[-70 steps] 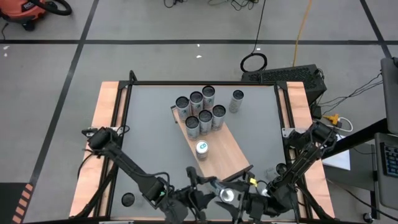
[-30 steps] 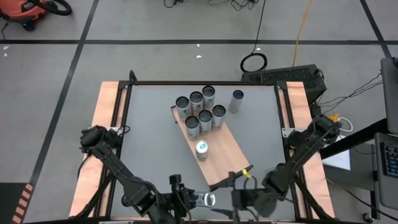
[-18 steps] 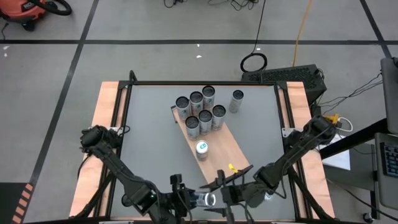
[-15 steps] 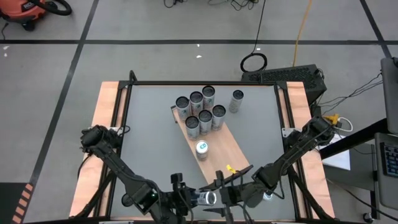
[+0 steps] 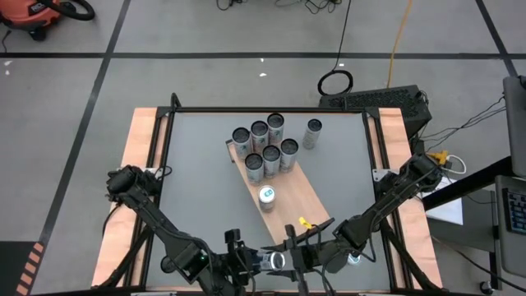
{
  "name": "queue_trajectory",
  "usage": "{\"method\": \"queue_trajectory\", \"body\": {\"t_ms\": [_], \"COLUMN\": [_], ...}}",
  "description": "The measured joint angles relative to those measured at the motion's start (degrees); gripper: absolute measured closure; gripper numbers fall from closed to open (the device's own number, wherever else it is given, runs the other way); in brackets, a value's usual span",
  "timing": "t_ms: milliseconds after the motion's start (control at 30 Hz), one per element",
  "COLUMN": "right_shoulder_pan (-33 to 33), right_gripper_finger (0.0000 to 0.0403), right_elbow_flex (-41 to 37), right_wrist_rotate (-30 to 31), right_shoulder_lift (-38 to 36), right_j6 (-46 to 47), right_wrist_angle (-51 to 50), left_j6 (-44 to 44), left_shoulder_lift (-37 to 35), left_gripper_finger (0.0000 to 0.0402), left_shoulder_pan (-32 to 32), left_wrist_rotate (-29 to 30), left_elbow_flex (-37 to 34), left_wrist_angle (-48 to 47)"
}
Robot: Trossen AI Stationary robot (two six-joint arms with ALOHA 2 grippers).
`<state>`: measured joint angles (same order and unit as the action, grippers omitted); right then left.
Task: Place canned beverage on shelf
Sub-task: Put the left blue soda can on the shelf aligned with the other blue soda can
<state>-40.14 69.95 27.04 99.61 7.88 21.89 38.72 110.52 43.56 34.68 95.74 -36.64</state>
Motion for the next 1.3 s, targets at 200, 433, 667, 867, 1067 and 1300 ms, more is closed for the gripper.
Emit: {"method": "queue_trajectory", "body": {"t_ms": [200, 433, 667, 867, 1067, 1300], "right_shoulder_pan": [-0.13, -0.49, -1.22, -2.46, -3.5, -3.48], "right_gripper_finger": [0.0232, 0.0232, 0.0232, 0.0232, 0.0232, 0.0232], "right_elbow_flex": [-0.03, -0.09, -0.09, -0.09, -0.09, -0.07], "right_wrist_rotate": [-0.3, -0.07, 0.1, 0.09, -1.24, -11.38], "right_shoulder_lift": [-1.51, -5.35, -9.99, -15.18, -18.47, -19.42], "right_j6": [-2.68, -5.5, -9.68, -16.63, -26.99, -36.85], "right_wrist_angle": [-1.19, -3.19, -3.98, -2.35, 5.37, 16.55], "left_j6": [0.44, 0.01, 0.05, 1.25, -4.62, -25.02], "left_shoulder_lift": [-0.02, -1.36, -2.8, -1.61, -0.76, -0.39], "left_gripper_finger": [0.0106, 0.0052, 0.0047, 0.0047, 0.0047, 0.0047], "left_shoulder_pan": [0.94, 3.44, 8.78, 13.17, 11.66, 5.84], "left_wrist_rotate": [3.2, 10.02, 26.02, 45.76, 45.17, 29.13], "left_elbow_flex": [0.02, 0.0, 0.02, 0.0, -0.02, -0.02], "left_wrist_angle": [1.41, 2.95, 3.6, 5.5, 14.65, 36.73]}}
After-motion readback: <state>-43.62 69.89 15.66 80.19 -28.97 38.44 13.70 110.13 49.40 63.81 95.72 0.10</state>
